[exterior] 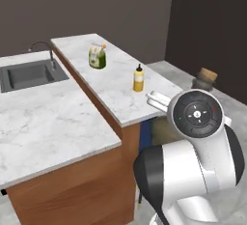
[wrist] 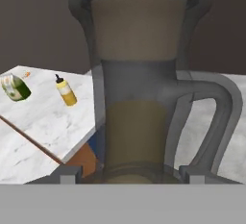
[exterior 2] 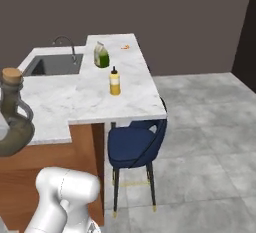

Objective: Move the mustard and oil and vinegar bottle from the cabinet to the dining counter.

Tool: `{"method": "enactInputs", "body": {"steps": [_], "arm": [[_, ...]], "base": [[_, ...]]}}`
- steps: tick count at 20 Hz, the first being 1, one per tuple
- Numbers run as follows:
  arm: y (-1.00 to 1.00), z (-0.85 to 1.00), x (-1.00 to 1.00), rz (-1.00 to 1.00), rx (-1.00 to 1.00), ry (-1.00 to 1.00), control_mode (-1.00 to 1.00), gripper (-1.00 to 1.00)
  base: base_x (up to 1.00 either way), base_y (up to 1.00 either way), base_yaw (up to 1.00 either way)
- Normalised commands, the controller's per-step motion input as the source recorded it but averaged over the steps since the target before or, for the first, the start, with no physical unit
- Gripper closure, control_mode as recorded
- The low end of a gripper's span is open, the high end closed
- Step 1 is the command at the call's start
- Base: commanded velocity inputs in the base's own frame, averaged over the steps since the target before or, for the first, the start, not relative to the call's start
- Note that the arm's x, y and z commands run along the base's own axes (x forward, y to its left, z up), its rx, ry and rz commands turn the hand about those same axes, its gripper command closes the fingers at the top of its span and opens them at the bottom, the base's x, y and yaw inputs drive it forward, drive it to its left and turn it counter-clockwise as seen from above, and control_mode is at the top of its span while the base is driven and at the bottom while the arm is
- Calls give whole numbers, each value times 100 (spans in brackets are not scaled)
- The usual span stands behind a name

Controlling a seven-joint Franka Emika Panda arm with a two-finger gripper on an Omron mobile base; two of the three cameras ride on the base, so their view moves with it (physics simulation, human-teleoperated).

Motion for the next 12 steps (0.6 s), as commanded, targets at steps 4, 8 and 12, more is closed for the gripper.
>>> {"method": "enactInputs", "body": {"steps": [4, 8, 12], "arm": [[0, 0, 0, 0, 0, 0, 100, 100], [0, 0, 0, 0, 0, 0, 100, 100], [0, 0, 0, 0, 0, 0, 100, 100]], "base": [[40, -26, 40], [33, -39, 26], [41, -41, 20]]}}
